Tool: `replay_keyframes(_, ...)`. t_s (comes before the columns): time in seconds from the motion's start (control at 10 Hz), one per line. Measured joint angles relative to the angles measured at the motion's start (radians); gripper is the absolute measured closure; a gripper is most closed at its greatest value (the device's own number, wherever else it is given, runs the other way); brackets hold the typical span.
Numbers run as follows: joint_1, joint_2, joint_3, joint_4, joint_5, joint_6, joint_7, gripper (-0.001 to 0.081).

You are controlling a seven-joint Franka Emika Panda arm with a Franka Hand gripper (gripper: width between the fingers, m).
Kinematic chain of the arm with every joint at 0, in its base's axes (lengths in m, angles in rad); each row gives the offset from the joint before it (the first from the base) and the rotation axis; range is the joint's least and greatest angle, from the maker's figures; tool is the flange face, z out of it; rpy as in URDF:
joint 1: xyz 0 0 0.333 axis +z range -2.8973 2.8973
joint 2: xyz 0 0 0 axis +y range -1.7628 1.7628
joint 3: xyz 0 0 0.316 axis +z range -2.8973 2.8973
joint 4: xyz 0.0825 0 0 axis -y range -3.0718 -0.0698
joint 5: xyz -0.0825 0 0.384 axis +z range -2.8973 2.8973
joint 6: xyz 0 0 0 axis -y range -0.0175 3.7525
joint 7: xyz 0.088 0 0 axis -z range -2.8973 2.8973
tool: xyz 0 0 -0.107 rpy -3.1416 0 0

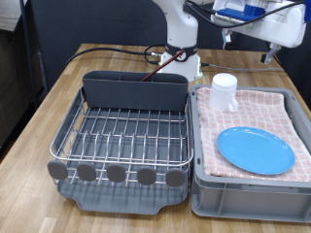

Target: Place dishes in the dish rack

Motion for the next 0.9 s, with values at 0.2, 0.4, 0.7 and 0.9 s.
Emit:
replay_keyframes(0.2, -0.012, 0.049, -0.010, -0.066, -0.035, 0.230, 0.021, 0.0004)
replay_keyframes(0.4, -0.017, 0.091, -0.029, -0.124, -0.035, 0.376, 0.021, 0.0004)
replay_keyframes(0.7, -0.018, 0.150, -0.056, -0.188, -0.027, 0.541, 0.020, 0.0004)
replay_keyframes(0.9, -0.014, 0.151, -0.055, -0.185, 0.014, 0.530, -0.010, 0.0004)
